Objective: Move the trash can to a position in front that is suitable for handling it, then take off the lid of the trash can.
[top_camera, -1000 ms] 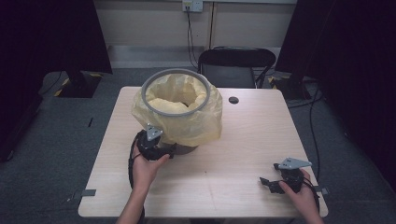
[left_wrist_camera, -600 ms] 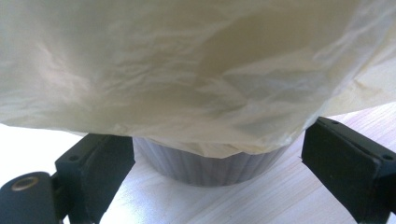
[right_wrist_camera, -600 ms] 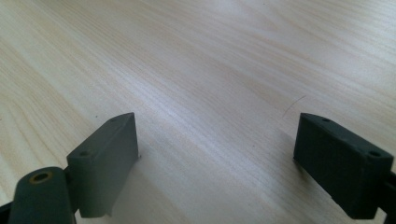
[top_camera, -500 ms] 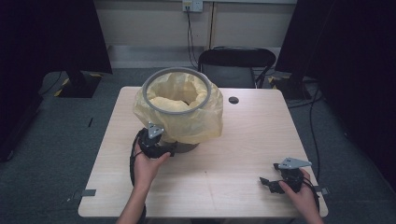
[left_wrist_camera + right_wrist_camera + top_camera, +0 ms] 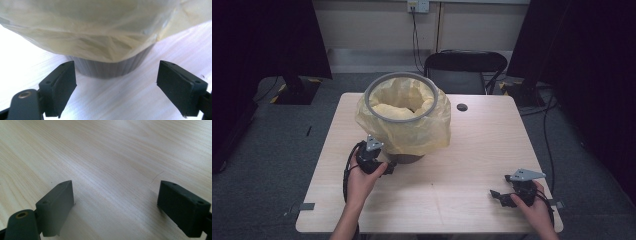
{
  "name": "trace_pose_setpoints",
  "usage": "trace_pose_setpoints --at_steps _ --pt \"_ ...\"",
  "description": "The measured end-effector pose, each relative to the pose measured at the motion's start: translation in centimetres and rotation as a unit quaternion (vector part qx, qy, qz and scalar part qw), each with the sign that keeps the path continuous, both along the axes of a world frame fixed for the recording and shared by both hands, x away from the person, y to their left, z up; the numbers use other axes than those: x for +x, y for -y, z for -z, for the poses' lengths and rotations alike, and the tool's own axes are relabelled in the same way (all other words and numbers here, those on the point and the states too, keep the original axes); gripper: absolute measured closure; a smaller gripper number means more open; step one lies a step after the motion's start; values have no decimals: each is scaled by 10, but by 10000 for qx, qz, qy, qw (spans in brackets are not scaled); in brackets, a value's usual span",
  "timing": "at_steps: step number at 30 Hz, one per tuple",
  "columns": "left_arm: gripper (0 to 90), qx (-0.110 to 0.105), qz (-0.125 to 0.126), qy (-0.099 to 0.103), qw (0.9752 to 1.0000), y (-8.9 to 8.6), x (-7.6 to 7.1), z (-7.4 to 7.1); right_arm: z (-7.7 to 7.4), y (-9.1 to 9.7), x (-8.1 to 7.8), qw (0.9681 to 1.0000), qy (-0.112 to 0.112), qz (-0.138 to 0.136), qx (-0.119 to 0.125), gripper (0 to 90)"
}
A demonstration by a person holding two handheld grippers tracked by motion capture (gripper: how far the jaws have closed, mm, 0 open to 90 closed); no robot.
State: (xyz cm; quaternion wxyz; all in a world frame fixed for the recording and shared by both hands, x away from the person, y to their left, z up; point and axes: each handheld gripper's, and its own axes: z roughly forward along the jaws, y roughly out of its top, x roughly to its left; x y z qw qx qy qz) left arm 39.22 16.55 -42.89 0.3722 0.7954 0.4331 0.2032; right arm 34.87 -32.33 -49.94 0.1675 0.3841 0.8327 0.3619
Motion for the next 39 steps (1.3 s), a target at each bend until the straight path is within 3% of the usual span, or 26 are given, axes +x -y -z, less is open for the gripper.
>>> trace_pose_setpoints --at_steps 2,6,9,25,39 --pt "156 107 62 -17 9999 -2 -1 0 0 0 0 10000 7 -4 -2 128" --pt "156 42 53 -118 9999 -2 -2 1 0 0 0 10000 4 -8 -1 128" --pt "156 144 186 -182 9996 -5 -4 0 0 0 1 10000 -1 -13 0 127" --pt "157 194 252 -396 9987 -17 -10 -2 0 0 1 10000 -1 -21 -3 126" --pt "156 279 204 -466 9983 -30 -12 -13 0 0 1 10000 1 -23 -3 126"
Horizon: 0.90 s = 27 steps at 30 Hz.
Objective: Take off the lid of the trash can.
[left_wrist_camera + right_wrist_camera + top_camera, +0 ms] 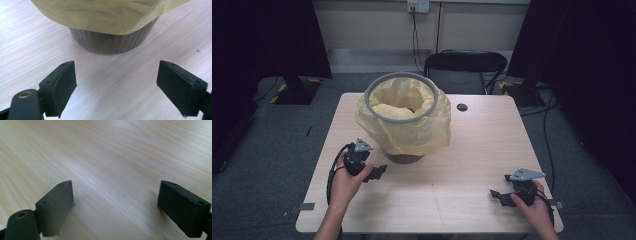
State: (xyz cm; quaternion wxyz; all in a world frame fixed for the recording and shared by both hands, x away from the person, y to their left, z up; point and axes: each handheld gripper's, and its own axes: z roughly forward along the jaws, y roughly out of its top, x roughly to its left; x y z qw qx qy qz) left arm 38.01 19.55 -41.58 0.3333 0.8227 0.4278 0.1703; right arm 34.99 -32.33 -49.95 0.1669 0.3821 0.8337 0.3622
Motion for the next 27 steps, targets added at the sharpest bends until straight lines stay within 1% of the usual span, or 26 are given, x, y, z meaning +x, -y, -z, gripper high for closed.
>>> trace_pose_setpoints --at_steps 2,3,6,7,12,16,17,18,19,21,22,25,27 --pt "156 22 29 -30 10000 -2 0 -2 0 0 0 10000 -2 1 -1 126" --pt "157 44 3 -21 10000 -3 1 -3 0 0 0 10000 1 2 -1 126" --pt "156 6 -16 -35 10000 -5 1 -6 0 0 0 10000 -2 1 -1 126" --pt "156 52 8 -60 10000 -6 1 -7 0 0 0 10000 -2 2 -1 126" --pt "156 59 43 -71 9999 -9 0 -14 0 0 0 10000 1 1 -2 126" --pt "157 111 33 -83 9999 -12 0 -18 0 0 0 10000 2 0 -1 126" --pt "157 78 16 -98 9999 -12 0 -19 0 0 0 10000 -1 2 -1 126" --pt "157 111 -8 -82 9999 -13 -1 -20 0 0 0 10000 1 0 -1 126" --pt "157 69 -10 -94 9999 -14 -1 -21 0 0 0 10000 1 0 -2 126" --pt "157 82 16 -91 9999 -15 -1 -23 0 0 0 10000 4 0 -3 126" --pt "157 135 40 -101 9998 -16 -1 -25 0 0 0 10000 1 -1 -2 126" --pt "157 91 48 -118 9999 -16 -1 -31 0 0 0 10000 2 0 -3 126" --pt "157 123 77 -116 9998 -17 0 -35 0 0 0 10000 2 1 -3 126"
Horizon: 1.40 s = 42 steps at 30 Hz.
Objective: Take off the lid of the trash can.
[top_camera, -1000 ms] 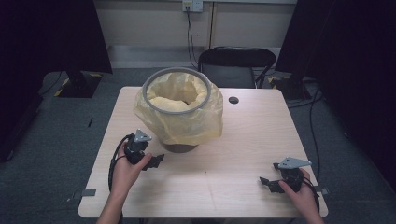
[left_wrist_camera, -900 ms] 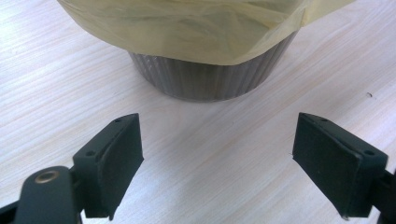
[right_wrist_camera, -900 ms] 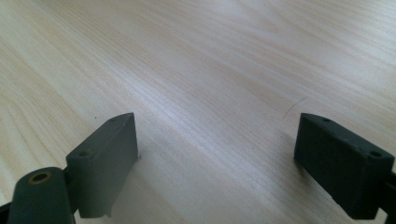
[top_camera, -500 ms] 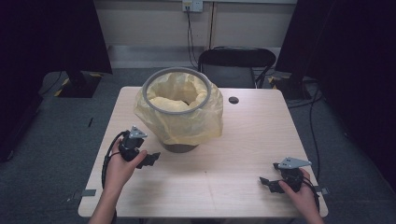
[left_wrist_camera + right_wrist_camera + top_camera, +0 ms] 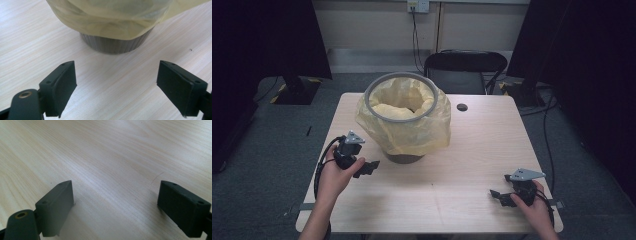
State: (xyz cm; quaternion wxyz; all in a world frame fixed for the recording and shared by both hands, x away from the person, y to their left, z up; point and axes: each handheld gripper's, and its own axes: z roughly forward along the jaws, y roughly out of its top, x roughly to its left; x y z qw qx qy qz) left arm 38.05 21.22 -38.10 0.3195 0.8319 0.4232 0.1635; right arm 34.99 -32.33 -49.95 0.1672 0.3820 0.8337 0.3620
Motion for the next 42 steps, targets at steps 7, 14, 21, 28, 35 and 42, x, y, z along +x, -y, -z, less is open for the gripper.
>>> trace_pose_setpoints --at_steps 7,14,21,28,35,42 --pt "157 25 62 -41 10000 0 2 -15 0 0 0 10000 -1 0 0 126" --pt "157 121 101 -59 9999 -2 2 -27 0 0 0 10000 0 1 -1 126" --pt "157 92 90 6 9999 -6 1 -40 0 0 0 10000 3 1 -1 126" --pt "158 123 108 22 9999 -4 2 -57 0 0 0 10000 0 0 0 126" --pt "158 161 119 8 9998 -1 5 -68 0 0 0 10000 0 1 0 126" --pt "158 139 121 51 9998 0 9 -81 0 0 0 10000 1 -1 0 126"
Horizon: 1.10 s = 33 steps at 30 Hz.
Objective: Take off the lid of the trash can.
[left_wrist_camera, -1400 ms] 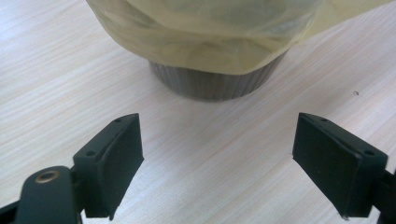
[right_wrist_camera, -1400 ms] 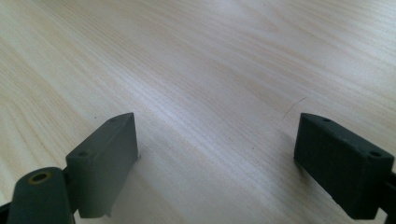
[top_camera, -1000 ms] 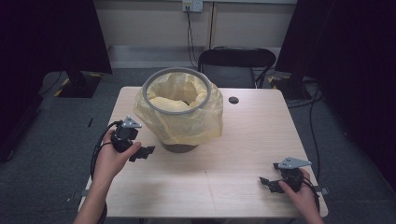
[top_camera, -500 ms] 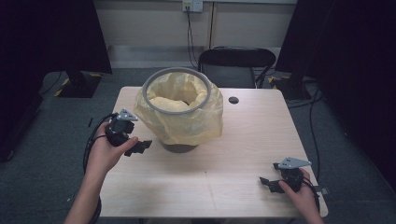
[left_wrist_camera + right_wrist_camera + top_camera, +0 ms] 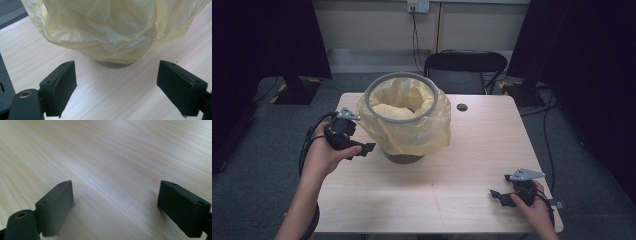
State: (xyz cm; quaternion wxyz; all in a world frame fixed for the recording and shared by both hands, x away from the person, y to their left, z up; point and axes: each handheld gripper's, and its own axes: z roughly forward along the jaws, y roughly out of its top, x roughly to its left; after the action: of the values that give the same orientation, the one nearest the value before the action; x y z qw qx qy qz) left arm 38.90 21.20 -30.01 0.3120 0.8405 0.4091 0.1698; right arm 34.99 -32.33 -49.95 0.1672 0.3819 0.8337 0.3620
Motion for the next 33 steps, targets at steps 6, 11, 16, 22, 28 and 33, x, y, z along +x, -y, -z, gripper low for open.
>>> trace_pose_setpoints --at_steps 6,11,16,22,28,33 --pt "159 26 -71 56 10000 0 2 -15 0 0 0 10000 -1 1 1 126" --pt "159 16 -110 82 9999 -1 5 -24 0 0 0 10000 -1 1 2 126" --pt "159 15 -120 89 9999 0 10 -34 0 0 0 10000 10 2 2 126" --pt "162 10 -162 102 9998 1 15 -44 0 0 0 10000 10 2 4 126" --pt "165 -50 -190 140 9997 2 21 -54 0 0 0 10000 11 1 1 126" --pt "165 33 -208 187 9996 2 27 -64 0 0 0 10000 13 -1 1 126"
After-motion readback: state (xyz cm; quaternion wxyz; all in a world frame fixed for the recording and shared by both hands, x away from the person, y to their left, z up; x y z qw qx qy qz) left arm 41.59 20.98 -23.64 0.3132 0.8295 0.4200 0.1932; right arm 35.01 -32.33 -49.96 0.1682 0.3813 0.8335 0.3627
